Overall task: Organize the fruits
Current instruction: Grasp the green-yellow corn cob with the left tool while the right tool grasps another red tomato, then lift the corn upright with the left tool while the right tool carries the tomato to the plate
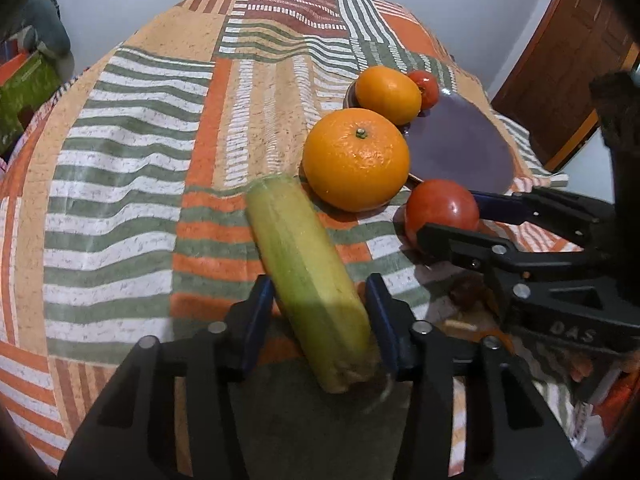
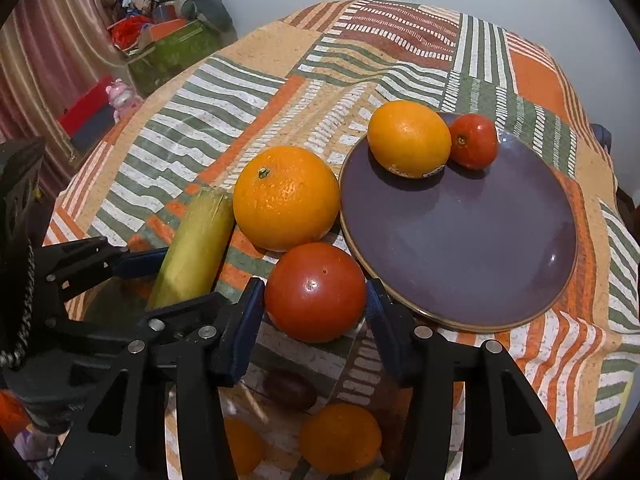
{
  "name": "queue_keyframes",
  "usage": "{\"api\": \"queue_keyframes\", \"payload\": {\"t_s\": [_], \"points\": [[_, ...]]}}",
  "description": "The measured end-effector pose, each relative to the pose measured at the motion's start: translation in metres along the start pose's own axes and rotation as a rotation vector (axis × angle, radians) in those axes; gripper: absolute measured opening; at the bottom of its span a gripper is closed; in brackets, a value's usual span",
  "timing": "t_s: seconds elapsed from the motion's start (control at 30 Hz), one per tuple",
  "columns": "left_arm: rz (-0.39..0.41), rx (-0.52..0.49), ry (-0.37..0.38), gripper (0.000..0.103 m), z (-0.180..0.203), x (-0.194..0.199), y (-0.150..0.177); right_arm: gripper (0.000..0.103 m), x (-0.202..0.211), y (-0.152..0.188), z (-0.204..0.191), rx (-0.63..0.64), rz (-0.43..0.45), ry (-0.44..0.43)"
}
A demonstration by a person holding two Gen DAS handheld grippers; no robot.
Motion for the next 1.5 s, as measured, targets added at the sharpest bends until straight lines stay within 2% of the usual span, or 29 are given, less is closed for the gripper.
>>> {"api": "queue_keyframes", "payload": {"t_s": [0.1, 0.33, 0.47, 0.77, 0.97, 1.17, 1.5], "points": [[-0.012, 0.002, 0.016, 0.041, -0.005, 0.010, 0.005, 0.048, 0.005, 0.004, -0.001, 0.001, 0.002, -0.008], [-0.037, -0.066, 0.001, 0.038, -0.003, 0.025, 0.021, 0.048, 0.013, 0.012, -0.007, 0.018, 0.004, -0.021], [-0.067, -0.034, 0.006, 0.038, -0.008, 0.016, 0.016, 0.049, 0.003, 0.010, -0.007, 0.003, -0.015, -0.021], [-0.041, -0.001, -0.014, 0.038, -0.013, -0.008, -0.003, 0.049, -0.007, 0.012, -0.011, 0.018, -0.034, -0.013], [-0.042, 0.022, 0.003, 0.038, -0.016, -0.001, -0.003, 0.048, -0.004, 0.009, -0.008, 0.000, -0.012, -0.025], [0.016, 0.005, -0.005, 0.038, -0.008, 0.030, -0.003, 0.047, 0.007, 0.010, -0.005, -0.020, 0.016, -0.033], [0.090, -0.032, 0.009, 0.037, 0.024, 0.070, -0.015, 0.047, 0.058, 0.008, 0.013, -0.072, 0.132, -0.008]]}}
Point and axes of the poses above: each gripper's, at about its wrist camera, not at the fingertips, and x roughly against the way its jaws point, z to its right, y to its underside, the point moved 3 cm from there along -x, roughly the way its jaws point, and after that the axes turned 5 degrees about y, right-handed, at the moved point
